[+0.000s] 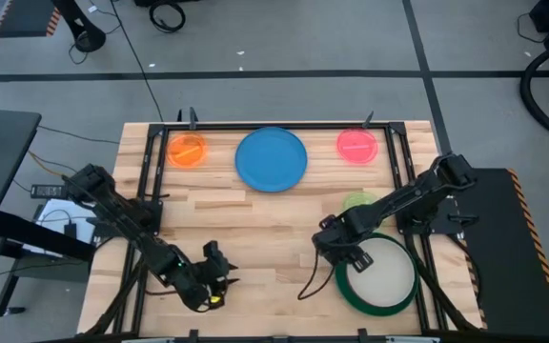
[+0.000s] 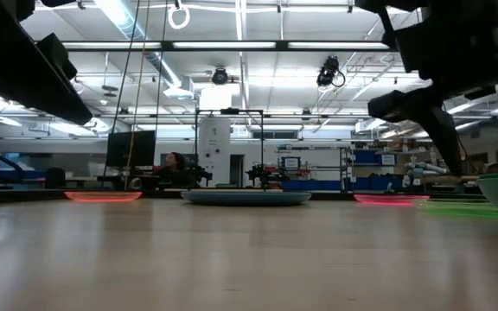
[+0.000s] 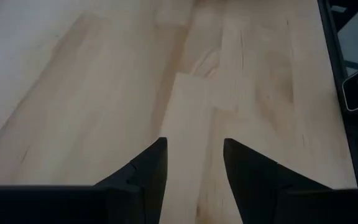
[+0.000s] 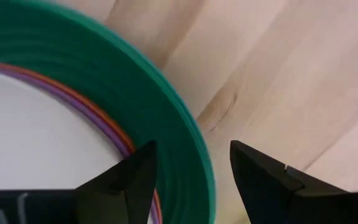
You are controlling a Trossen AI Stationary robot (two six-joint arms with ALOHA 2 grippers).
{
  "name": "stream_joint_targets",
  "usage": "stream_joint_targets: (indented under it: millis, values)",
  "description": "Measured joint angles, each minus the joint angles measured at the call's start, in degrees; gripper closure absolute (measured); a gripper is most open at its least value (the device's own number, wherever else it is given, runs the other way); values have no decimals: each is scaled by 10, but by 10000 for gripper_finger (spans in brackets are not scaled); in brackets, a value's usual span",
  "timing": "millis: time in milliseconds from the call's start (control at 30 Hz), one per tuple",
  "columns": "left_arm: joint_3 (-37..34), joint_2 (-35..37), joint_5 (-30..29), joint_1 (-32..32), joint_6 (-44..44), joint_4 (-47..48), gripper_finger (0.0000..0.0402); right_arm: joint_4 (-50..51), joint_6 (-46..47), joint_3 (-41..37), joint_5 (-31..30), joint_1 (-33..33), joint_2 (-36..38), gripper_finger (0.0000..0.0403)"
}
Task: Stack plastic plates
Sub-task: Stack the stacked plates on top of the light blue plate
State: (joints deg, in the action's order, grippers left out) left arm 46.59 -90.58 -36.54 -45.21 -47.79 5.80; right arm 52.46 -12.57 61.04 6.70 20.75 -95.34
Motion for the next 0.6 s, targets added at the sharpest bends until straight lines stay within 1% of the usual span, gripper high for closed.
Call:
stream_joint_targets:
  millis: [200, 333, 433, 600]
  values:
    - [-2, 4, -1, 1, 17, 0, 237, -1, -37, 0, 0, 2, -33, 197]
    - [-2, 4, -2, 1, 18, 2, 237, -10, -50, 0, 0, 1, -56, 208]
    - [-2, 4, -3, 1, 19, 5, 237, -14, -50, -1, -1, 1, -59, 227]
    - [-2, 23, -3, 4, 16, 46, 237, -37, -50, 0, -21, -10, -51, 281]
